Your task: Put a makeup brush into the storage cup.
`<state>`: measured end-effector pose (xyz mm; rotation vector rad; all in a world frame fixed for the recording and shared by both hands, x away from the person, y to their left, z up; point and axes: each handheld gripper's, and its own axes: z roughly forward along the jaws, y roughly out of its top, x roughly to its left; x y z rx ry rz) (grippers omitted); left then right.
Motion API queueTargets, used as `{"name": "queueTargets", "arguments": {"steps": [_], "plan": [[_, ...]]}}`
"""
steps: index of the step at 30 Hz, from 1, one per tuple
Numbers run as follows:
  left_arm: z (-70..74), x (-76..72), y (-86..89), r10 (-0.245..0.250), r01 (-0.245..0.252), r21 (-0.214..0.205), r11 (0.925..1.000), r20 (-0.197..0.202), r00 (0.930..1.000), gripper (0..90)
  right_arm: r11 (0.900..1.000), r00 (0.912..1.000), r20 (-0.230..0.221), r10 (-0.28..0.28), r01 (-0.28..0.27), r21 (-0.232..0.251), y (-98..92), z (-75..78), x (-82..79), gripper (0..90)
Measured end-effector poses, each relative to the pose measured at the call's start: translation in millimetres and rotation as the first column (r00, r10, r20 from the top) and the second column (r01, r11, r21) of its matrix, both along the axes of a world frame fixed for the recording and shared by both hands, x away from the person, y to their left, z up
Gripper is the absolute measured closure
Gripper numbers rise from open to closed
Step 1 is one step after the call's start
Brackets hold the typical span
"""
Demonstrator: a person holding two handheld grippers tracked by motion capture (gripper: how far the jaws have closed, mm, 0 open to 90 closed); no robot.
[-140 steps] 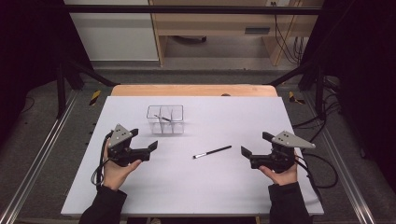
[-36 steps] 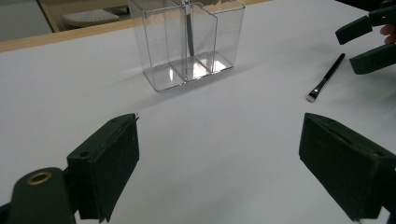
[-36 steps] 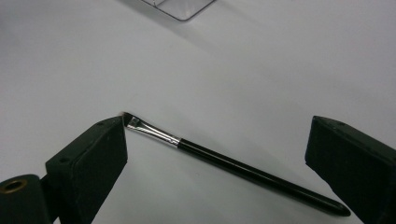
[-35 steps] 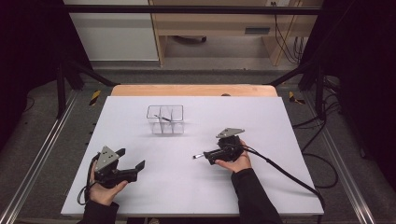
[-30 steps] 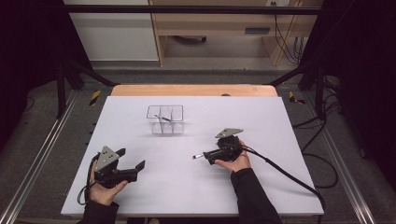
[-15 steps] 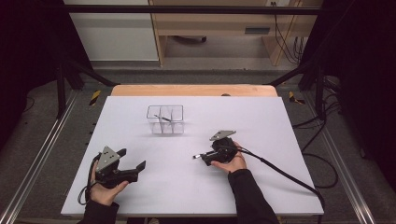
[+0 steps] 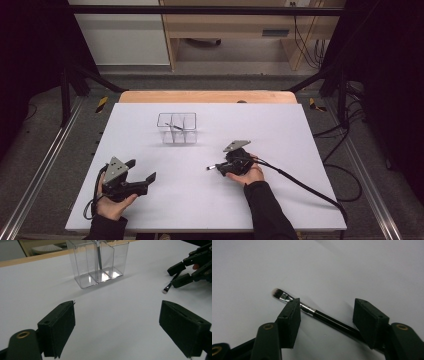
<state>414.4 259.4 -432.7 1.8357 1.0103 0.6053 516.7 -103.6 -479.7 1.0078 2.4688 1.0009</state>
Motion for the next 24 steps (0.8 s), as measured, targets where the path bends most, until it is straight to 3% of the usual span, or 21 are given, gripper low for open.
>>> {"name": "queueTargets", "arguments": {"steps": [15, 24], "plan": [[-0.1, -0.2, -0.5, -0.005, 0.005, 0.001, 1.0, -0.001, 1.0, 13.3, 0.9997, 0.9998, -0.021, -0.005, 0.005, -0.022, -2.3, 4.9, -1.8, 67.2], [0.2, -0.4, -0.6, -0.008, 0.008, 0.0, 1.0, -0.001, 1.0, 13.9, 0.9995, 0.999, -0.045, 0.002, -0.003, -0.032, -3.3, 7.3, -3.7, 77.3]]}}
